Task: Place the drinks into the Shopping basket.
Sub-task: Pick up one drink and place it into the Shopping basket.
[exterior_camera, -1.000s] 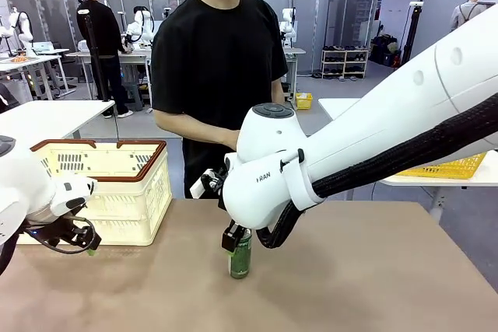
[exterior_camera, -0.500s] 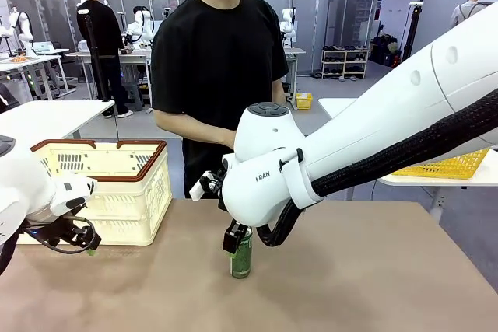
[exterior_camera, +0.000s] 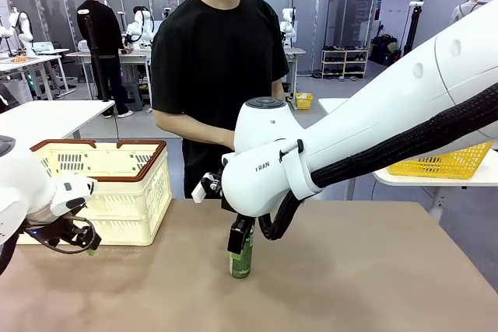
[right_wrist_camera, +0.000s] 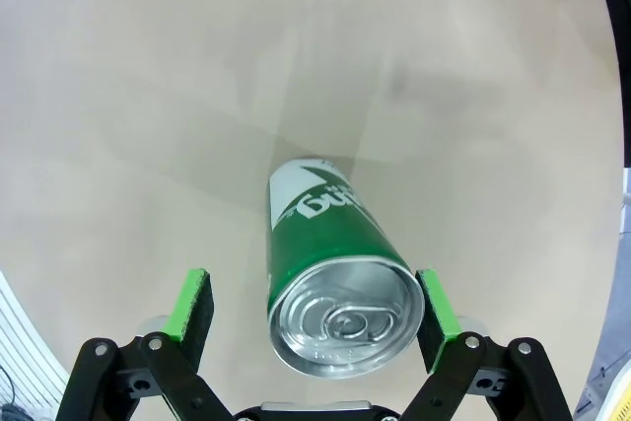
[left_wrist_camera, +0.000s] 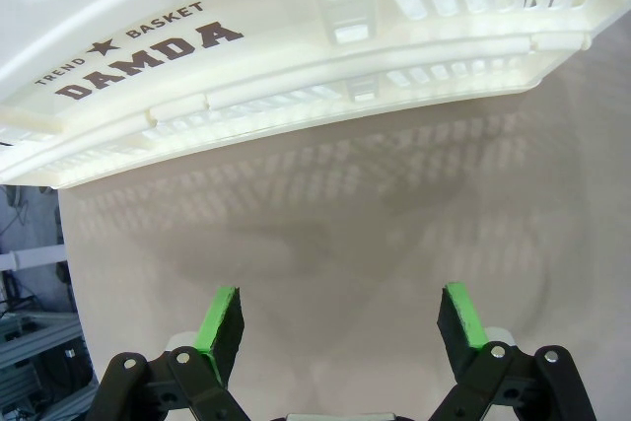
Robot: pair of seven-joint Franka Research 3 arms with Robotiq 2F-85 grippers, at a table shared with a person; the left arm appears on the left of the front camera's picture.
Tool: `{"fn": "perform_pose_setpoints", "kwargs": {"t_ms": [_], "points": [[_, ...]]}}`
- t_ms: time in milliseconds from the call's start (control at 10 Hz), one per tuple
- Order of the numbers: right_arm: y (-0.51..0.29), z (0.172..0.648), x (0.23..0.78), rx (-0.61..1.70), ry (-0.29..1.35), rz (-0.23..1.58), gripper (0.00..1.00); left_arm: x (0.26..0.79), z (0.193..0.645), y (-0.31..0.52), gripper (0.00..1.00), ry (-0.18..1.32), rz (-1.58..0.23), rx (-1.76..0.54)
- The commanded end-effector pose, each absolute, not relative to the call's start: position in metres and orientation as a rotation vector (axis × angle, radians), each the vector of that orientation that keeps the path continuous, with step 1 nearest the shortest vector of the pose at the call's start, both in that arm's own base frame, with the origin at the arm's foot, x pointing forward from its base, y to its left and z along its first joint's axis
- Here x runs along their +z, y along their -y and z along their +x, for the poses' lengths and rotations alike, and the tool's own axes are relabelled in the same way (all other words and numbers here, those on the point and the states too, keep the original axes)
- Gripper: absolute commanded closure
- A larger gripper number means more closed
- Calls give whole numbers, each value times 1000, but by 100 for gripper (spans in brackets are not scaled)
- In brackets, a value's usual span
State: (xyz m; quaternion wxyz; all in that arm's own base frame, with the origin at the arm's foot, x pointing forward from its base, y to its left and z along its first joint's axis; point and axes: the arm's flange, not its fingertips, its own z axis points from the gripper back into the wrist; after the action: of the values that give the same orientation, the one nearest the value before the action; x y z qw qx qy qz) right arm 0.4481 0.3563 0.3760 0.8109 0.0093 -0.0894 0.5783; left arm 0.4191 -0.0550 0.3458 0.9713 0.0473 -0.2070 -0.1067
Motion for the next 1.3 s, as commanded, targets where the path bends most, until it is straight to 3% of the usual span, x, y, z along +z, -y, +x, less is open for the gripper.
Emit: {"fn": "perform_pose_setpoints", "kwargs": {"t_ms": [0, 400, 1200], "points": [[-342, 454, 383, 1288, 166, -22, 0, 345, 419, 56, 0, 415, 102, -219], [-270, 452, 394, 1240, 135, -54, 0, 345, 419, 56, 0, 415, 102, -219], [-30, 402, 413, 803, 240, -6, 0, 345, 419, 56, 0, 415, 102, -219]]}}
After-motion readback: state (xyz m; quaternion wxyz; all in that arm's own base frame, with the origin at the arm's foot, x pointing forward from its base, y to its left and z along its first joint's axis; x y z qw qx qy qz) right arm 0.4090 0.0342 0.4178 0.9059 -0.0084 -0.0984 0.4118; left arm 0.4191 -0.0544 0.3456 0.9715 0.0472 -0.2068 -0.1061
